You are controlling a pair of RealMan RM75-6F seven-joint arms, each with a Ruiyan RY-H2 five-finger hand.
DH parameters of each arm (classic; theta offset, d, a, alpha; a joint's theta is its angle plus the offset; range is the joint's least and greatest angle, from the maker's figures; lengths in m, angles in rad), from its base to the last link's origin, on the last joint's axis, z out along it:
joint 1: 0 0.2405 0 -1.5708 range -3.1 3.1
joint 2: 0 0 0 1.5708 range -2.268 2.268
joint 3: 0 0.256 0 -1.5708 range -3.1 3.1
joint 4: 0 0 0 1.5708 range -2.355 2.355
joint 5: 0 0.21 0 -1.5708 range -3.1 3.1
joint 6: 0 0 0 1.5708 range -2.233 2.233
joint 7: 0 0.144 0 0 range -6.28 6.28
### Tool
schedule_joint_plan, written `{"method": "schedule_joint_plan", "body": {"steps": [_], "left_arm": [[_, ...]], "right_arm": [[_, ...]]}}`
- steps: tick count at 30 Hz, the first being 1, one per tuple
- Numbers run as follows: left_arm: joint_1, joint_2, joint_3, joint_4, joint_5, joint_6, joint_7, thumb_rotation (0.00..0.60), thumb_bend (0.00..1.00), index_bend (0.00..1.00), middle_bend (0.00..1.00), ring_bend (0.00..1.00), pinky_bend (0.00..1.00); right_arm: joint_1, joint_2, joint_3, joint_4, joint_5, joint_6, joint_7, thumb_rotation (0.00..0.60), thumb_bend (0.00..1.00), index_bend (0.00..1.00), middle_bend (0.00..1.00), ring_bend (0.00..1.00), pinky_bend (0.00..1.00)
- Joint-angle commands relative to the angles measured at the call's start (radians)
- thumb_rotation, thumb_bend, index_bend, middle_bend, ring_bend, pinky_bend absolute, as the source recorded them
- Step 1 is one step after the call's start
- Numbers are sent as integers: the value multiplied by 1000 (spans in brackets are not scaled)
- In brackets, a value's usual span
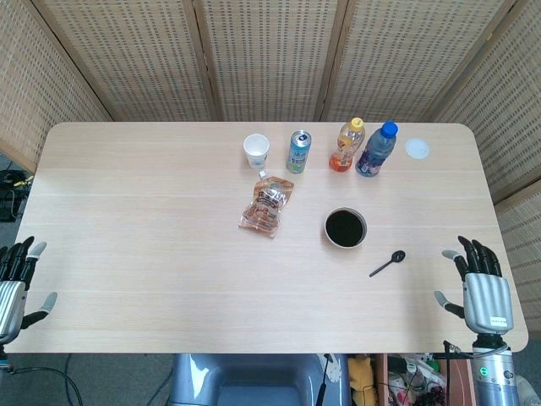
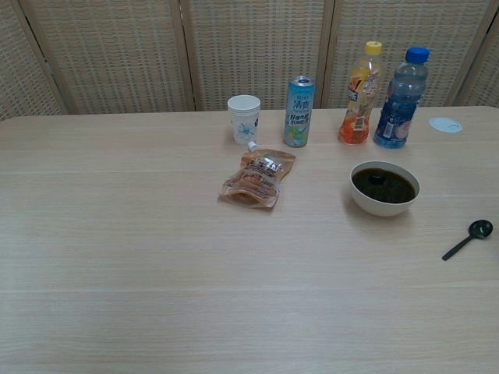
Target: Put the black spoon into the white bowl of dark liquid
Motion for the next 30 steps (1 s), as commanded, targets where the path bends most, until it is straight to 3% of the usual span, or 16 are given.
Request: {"method": "schedule_joint_plan", "body": {"steps": [1,18,23,30], "left_arm": [[-1,-8,-2,9,13,10,-5,600,333,0,0,0,0],[0,-4,-1,7,18,7,-9,600,334,0,0,0,0],[-1,1,-5,6,14,6,-8,600,333,0,0,0,0],[-3,6,-12,9,8,7,-5,600,333,0,0,0,0]], "right_arm": [[0,-1,0,3,0,-2,2,600,213,307,179,111,155],[14,6,-3,7,-26,-19,39,600,213,307,195,111,174],[45,35,-5,-10,-43,-71,70,600,214,307,216,123,268],[112,79,-3,-23,-54,-183,107,600,216,307,300,267,457]]}}
